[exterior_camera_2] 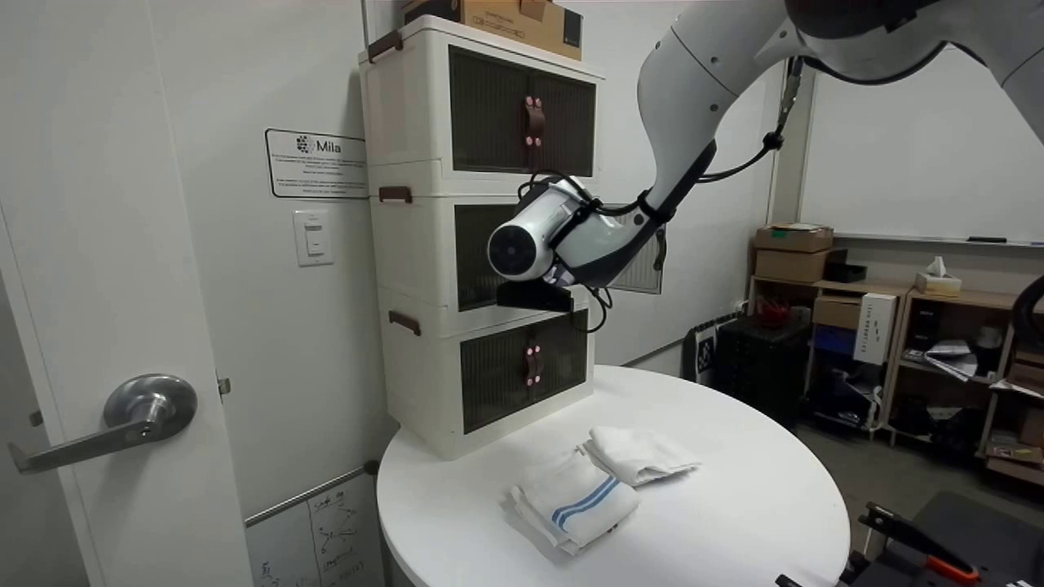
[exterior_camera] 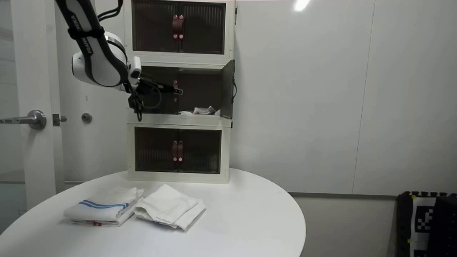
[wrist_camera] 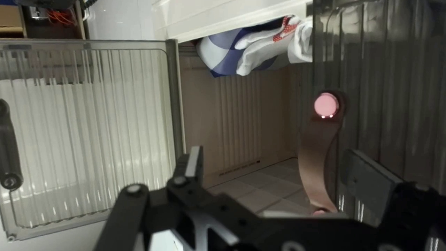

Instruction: Open the left door of the middle shelf

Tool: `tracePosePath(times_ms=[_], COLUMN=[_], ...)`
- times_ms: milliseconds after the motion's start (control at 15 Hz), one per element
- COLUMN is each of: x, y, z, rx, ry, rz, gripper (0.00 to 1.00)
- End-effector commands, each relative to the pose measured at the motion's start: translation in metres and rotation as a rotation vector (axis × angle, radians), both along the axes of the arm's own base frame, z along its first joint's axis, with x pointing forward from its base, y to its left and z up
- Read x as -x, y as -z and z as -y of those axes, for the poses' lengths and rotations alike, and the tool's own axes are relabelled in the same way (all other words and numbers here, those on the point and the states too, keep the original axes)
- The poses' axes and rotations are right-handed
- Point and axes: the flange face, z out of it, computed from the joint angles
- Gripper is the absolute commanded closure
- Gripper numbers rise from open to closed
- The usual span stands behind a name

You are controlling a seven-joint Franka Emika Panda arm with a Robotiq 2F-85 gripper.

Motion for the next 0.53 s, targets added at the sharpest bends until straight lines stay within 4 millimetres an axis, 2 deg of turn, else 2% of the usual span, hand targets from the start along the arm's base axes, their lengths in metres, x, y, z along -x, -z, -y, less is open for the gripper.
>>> tracePosePath(times_ms=[0, 200, 467], x=[-0.011, -0.009, 0.0], y=[-0.002, 0.0, 0.001], z=[0.0, 0.0, -0.007], rx=[-0.015, -0.021, -0.038], ry=[-0.003, 0.001, 0.008], rz=[0.022, 0.018, 0.001], gripper=[0.32, 0.58, 0.86])
